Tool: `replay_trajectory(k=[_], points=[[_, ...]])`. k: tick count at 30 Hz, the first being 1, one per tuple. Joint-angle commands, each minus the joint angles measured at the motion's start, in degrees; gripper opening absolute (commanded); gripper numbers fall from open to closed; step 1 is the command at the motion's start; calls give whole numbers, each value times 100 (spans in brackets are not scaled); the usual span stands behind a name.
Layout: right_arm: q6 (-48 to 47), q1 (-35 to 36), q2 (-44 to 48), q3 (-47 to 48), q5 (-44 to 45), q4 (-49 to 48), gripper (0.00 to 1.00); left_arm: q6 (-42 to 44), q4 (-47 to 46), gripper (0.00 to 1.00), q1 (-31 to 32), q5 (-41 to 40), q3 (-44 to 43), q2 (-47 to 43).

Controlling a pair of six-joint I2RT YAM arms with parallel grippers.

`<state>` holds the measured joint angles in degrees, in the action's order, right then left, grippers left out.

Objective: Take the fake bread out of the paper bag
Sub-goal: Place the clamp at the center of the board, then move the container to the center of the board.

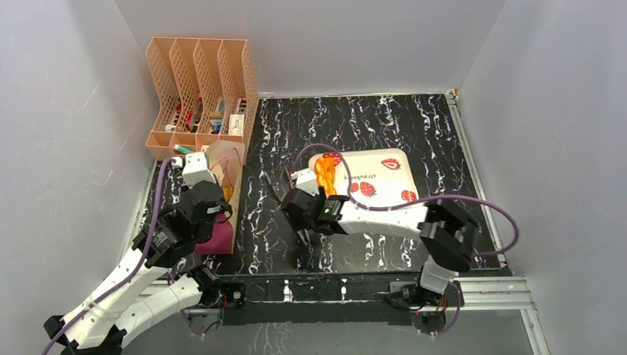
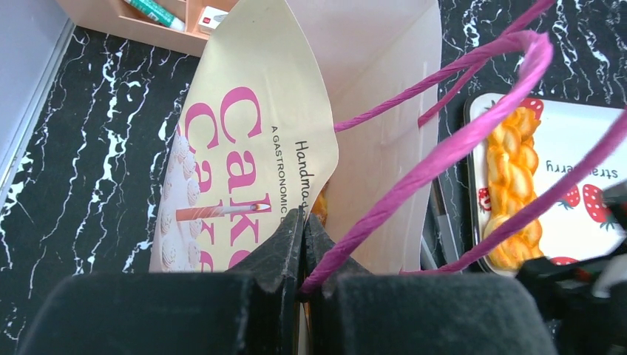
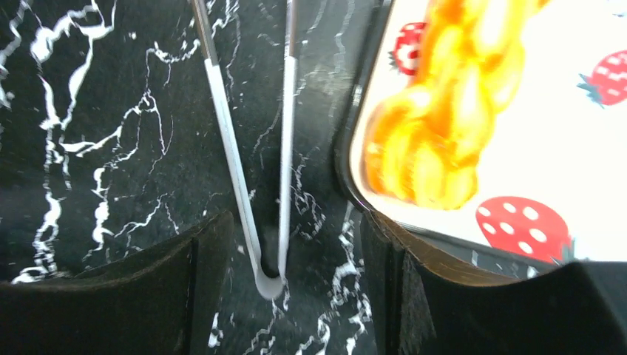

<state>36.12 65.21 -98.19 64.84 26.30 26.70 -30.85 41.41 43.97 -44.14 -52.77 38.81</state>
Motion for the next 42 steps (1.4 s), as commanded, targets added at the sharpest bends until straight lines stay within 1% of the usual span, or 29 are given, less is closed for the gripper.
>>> replay_trajectory(k=[1, 6, 9, 11, 16, 20, 26, 29, 31, 39, 42], points=[[1086, -17, 893, -35, 742, 1073, 61, -44, 193, 0, -21, 111, 242, -142], [2757, -50, 1454, -311, 1203, 2214, 54, -39, 175, 0, -20, 129, 316, -304], [3460, -235, 1677, -397, 1188, 2719, 49, -6, 166, 0, -20, 151, 305, -330], [3729, -505, 1852, -552, 971, 2763, 46, 17, 166, 0, -19, 142, 280, -338], [3812, -1162, 2283, -1059, 411, 2299, 43, 124, 118, 0, -20, 150, 222, -309], [3810, -1570, 2227, -1234, 91, 2169, 42, 157, 139, 0, -20, 175, 177, -254], [3841, -1928, 2068, -1428, -231, 1915, 41, 184, 139, 0, -20, 187, 146, -218], [3827, -2172, 2020, -1630, -466, 1630, 40, 185, 118, 0, -20, 226, 153, -183], [3805, -2295, 1943, -1730, -658, 1438, 39, 185, 105, 0, -20, 247, 160, -164], [3780, -2489, 1540, -1757, -963, 979, 37, 211, 161, 0, -19, 319, 88, -78], [3811, -2546, 1316, -1671, -1038, 883, 34, 220, 200, 0, -19, 329, 43, -45]])
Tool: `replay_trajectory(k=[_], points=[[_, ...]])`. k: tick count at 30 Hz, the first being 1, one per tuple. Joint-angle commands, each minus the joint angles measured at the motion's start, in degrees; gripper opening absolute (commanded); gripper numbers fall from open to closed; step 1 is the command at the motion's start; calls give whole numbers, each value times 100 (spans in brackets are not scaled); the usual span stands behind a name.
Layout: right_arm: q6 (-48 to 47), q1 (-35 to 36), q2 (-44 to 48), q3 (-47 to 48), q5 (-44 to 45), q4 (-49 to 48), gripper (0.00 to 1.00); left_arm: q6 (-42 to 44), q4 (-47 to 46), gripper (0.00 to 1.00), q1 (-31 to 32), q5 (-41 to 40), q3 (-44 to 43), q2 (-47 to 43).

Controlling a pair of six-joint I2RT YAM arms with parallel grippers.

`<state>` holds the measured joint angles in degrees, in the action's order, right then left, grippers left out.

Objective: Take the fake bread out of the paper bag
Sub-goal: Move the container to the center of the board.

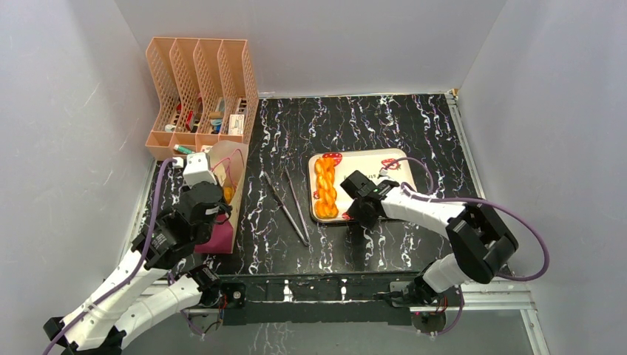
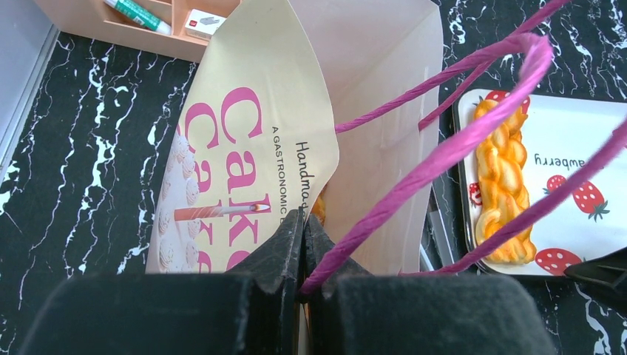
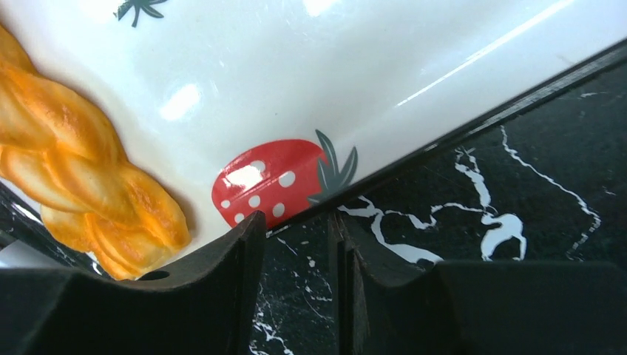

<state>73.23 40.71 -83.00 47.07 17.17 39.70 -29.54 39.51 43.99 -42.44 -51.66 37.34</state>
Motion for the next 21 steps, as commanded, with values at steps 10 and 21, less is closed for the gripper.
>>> replay_trajectory(k=[10, 21], points=[[538, -279, -754, 125, -457, -875, 16, 124, 615, 0, -22, 116, -197, 124], [1065, -587, -1542, 627, -933, -1470, 0, 133, 775, 0, -22, 89, -214, 99]])
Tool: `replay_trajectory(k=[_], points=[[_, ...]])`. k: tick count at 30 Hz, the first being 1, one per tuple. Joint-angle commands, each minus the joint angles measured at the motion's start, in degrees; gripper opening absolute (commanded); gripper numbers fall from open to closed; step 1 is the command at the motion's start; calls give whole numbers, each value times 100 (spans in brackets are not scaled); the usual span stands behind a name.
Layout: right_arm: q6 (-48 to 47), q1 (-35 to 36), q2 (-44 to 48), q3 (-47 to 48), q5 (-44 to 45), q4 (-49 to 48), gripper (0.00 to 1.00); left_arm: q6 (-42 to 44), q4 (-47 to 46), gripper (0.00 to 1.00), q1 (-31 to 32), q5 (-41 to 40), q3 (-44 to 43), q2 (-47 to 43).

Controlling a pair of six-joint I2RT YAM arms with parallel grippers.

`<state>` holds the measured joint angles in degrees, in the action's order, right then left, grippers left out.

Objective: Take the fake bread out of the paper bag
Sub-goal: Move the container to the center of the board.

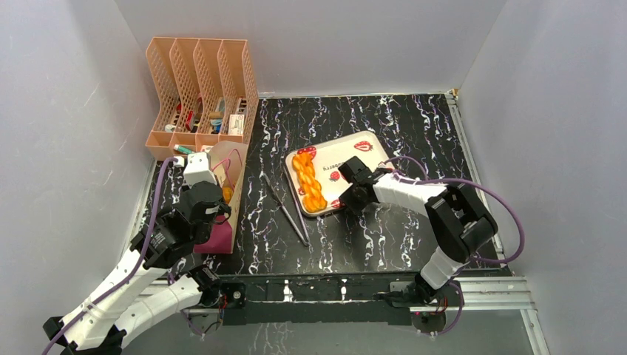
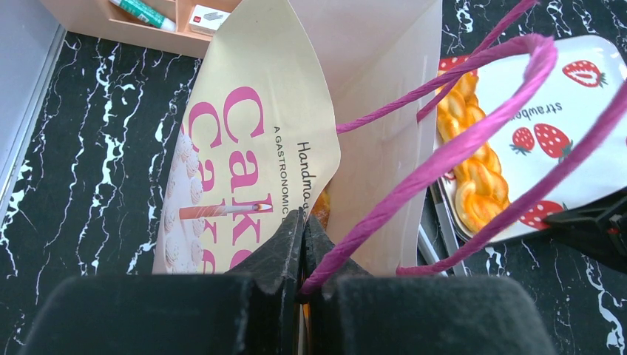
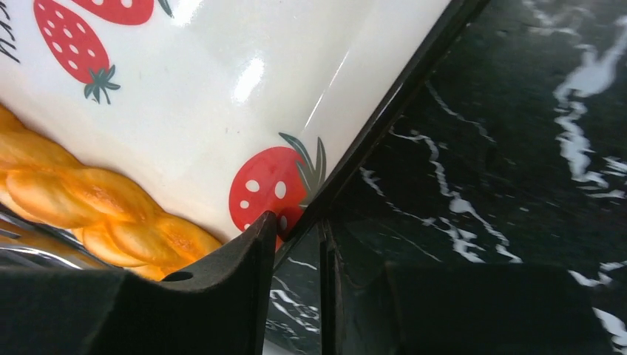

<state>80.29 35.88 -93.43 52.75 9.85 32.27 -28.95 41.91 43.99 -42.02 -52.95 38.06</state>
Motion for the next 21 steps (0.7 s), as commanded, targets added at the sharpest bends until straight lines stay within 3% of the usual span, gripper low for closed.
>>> replay_trajectory(k=[1, 21], points=[[438, -129, -564, 113, -245, -759, 0, 76, 547, 0, -22, 33, -86, 26], [2157, -1514, -1317, 365, -267, -926, 0, 308, 737, 0, -22, 72, -322, 17]])
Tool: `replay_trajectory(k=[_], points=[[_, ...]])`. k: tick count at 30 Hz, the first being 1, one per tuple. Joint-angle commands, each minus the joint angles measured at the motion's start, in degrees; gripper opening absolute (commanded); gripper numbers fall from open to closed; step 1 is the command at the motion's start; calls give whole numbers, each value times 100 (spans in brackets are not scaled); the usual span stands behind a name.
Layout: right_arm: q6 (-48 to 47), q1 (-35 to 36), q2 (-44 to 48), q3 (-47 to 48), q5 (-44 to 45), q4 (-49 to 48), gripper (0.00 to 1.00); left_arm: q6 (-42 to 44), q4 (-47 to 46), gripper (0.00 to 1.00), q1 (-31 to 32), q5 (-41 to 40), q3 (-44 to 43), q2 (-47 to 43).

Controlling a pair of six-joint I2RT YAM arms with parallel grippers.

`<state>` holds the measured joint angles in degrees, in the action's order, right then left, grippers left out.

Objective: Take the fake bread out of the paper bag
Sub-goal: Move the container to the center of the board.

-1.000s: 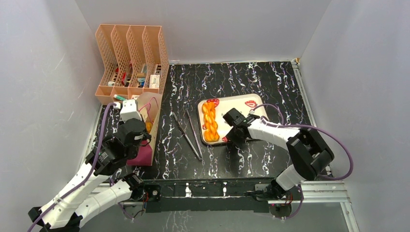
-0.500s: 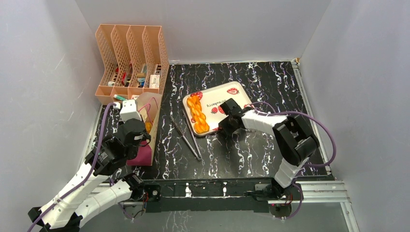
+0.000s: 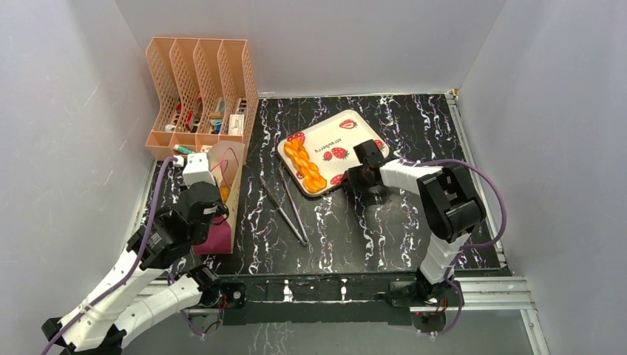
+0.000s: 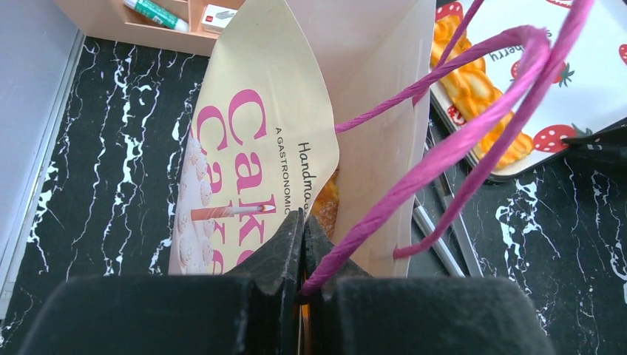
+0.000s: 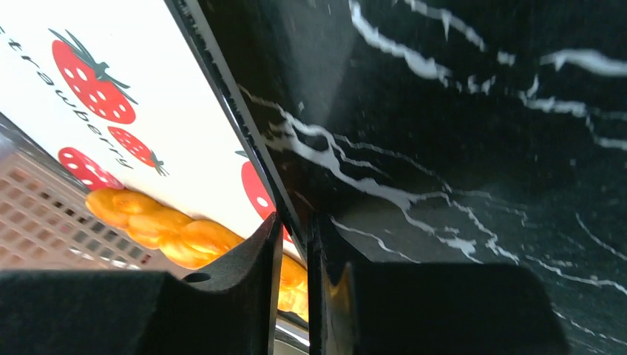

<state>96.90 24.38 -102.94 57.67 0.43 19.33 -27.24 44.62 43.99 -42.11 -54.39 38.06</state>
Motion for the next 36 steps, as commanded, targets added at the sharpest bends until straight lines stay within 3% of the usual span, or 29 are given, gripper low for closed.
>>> replay_trajectory(k=[1, 14, 25, 33, 36], points=[[565, -428, -372, -142, 663, 342, 0, 148, 468, 0, -22, 80, -191, 17], [1336, -1067, -412, -151, 668, 242, 0, 203, 509, 0, -22, 261, -213, 26], [1325, -1357, -1273, 908, 707, 356, 0, 380, 324, 0, -22, 494, -186, 160], [795, -1430, -1781, 1767, 858, 685, 0, 439, 232, 0, -22, 504, -162, 195], [318, -1480, -1807, 1970, 963, 776, 18, 403, 218, 0, -21, 487, -160, 169]])
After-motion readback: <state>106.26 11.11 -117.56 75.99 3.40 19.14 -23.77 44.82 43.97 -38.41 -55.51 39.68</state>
